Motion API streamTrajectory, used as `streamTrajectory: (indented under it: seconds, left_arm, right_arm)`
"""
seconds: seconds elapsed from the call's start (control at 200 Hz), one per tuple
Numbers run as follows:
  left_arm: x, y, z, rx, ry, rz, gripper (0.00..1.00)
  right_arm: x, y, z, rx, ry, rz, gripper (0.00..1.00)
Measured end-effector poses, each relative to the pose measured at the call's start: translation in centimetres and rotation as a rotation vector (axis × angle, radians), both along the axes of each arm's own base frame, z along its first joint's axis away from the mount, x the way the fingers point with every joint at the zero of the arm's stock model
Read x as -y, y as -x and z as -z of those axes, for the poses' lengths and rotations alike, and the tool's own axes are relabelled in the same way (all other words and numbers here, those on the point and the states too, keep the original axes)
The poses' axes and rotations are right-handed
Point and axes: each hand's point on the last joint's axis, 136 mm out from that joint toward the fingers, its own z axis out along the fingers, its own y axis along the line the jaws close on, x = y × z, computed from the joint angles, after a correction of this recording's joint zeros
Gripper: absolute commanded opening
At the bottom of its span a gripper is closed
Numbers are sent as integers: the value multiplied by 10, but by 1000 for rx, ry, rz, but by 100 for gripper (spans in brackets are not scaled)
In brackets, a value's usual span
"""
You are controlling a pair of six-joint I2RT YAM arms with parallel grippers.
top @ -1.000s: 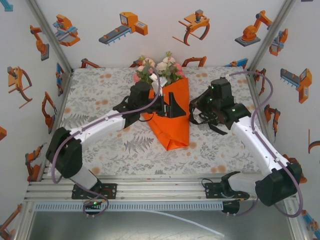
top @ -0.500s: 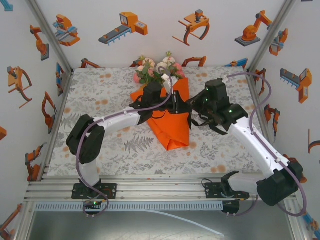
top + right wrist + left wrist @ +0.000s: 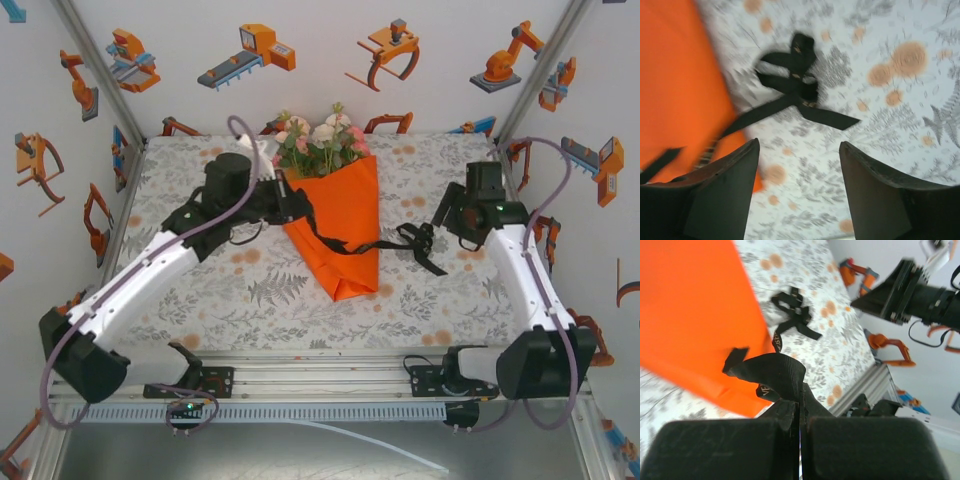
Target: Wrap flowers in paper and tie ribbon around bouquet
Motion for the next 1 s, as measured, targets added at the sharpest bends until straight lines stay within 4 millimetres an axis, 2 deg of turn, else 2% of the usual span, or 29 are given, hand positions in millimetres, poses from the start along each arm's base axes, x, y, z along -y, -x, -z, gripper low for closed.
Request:
streamTrajectory:
  seconds: [0.085,0.18,0.345,0.451,0.551,0.886,0.951,0.996]
  left_arm:
    - [-21,1,14,-38,-51,-70,0]
    - [-38,1,34,-95,-123,-136,0]
    - [-65,-6,55,-166,-181,-235,0]
    - [-76,-11,59,-195,-179,-278,0]
    - [-78,-11,60,-212,-173,-293,0]
    - [-78,-13,63,-225,-171,-300,0]
    - [-79,-13,63,-226,-170,-301,0]
    - [-80,-14,63,-226,-170,-303,0]
  right_arm:
    - [-9,4,42,-131,9,-102,59]
    - [-19,11,80,-236,1,-204,61]
    - [-45,11,115,-319,-15,-347,62]
    - [-64,13,134,-365,-11,-403,56]
    - [-70,14,147,-397,-7,-412,55]
    - [-70,1,164,-377,25,-403,59]
    - [-70,-5,165,-380,35,-402,57]
    - [-70,-11,164,-373,40,-400,51]
